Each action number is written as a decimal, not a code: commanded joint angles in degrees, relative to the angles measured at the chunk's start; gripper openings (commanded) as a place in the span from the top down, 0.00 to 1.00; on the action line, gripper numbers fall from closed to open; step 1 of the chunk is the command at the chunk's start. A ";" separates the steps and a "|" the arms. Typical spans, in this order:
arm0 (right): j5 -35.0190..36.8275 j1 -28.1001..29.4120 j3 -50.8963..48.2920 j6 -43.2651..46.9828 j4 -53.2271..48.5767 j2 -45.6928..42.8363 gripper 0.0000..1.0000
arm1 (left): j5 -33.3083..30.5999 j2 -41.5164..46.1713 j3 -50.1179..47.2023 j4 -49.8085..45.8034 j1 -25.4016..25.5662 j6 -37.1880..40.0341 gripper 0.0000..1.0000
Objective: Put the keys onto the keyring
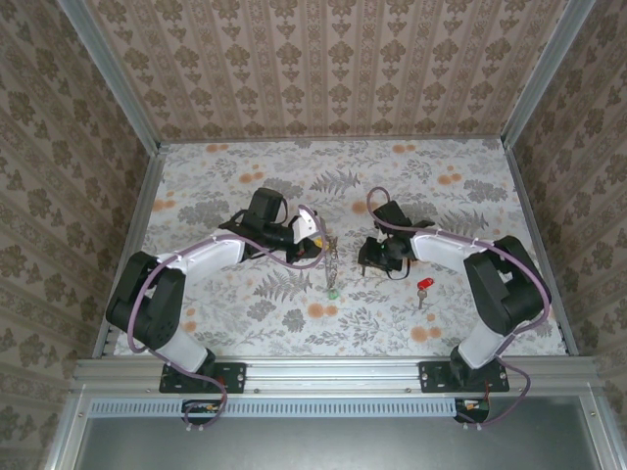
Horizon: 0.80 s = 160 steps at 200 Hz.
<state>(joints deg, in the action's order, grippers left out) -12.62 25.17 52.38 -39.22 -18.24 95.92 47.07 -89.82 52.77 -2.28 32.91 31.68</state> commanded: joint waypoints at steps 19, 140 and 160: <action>-0.32 1.21 2.51 -1.91 0.33 2.86 0.72 | 1.59 1.79 0.48 -0.46 -0.39 0.16 1.00; 8.07 1.46 4.85 4.38 -7.63 1.15 0.93 | 1.62 1.68 0.67 -1.20 -0.47 0.43 1.00; 9.66 1.47 6.60 7.76 -11.08 1.44 0.93 | 1.62 1.75 0.81 -1.41 -0.47 0.53 1.00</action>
<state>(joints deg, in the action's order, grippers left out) -6.66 26.33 56.16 -36.56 -22.74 98.70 47.09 -89.82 52.77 -3.03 32.91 31.70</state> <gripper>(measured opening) 0.074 0.042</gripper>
